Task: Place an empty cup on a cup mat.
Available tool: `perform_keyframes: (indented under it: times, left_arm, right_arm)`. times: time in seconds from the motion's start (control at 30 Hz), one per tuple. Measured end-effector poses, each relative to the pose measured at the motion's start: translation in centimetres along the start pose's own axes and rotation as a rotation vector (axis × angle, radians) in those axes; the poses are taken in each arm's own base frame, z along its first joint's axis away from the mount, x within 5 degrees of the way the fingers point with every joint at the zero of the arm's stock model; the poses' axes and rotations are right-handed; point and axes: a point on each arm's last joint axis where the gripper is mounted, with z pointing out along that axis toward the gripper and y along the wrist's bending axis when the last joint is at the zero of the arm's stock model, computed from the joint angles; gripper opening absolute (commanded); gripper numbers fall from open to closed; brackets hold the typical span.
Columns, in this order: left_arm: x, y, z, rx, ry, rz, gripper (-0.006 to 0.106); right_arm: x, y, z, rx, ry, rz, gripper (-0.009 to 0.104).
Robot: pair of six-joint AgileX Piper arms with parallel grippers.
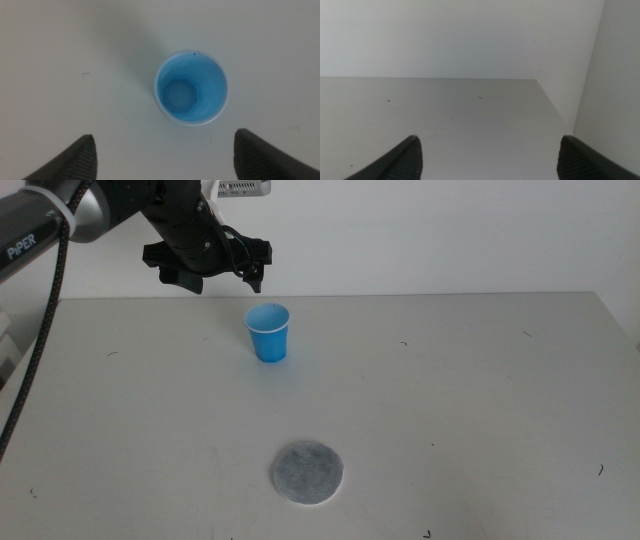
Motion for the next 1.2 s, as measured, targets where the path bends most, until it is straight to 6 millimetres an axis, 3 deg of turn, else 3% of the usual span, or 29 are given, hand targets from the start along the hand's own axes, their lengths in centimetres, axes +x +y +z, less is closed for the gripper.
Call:
perform_keyframes:
  times: [0.27, 0.37, 0.67, 0.9, 1.0, 1.2]
  left_arm:
    - [-0.4, 0.1, 0.2, -0.009, -0.029, 0.011, 0.103]
    - [-0.6, 0.5, 1.3, -0.016, -0.023, 0.004, 0.103]
    - [-1.2, 1.4, 7.0, -0.032, 0.015, 0.02, 0.103]
    - [-0.1, 1.5, 11.4, -0.018, 0.065, 0.004, 0.101]
    - [0.3, 1.5, 12.5, -0.015, 0.077, -0.002, 0.092]
    - [0.2, 1.4, 12.7, -0.007, 0.058, -0.006, 0.049]
  right_arm:
    - [0.0, 0.0, 0.0, 0.0, 0.0, 0.0, 0.094]
    - [0.0, 0.0, 0.0, 0.0, 0.0, 0.0, 0.094]
    - [0.0, 0.0, 0.0, 0.0, 0.0, 0.0, 0.094]
    - [0.0, 0.0, 0.0, 0.0, 0.0, 0.0, 0.094]
    - [0.0, 0.0, 0.0, 0.0, 0.0, 0.0, 0.094]
    - [0.0, 0.0, 0.0, 0.0, 0.0, 0.0, 0.094]
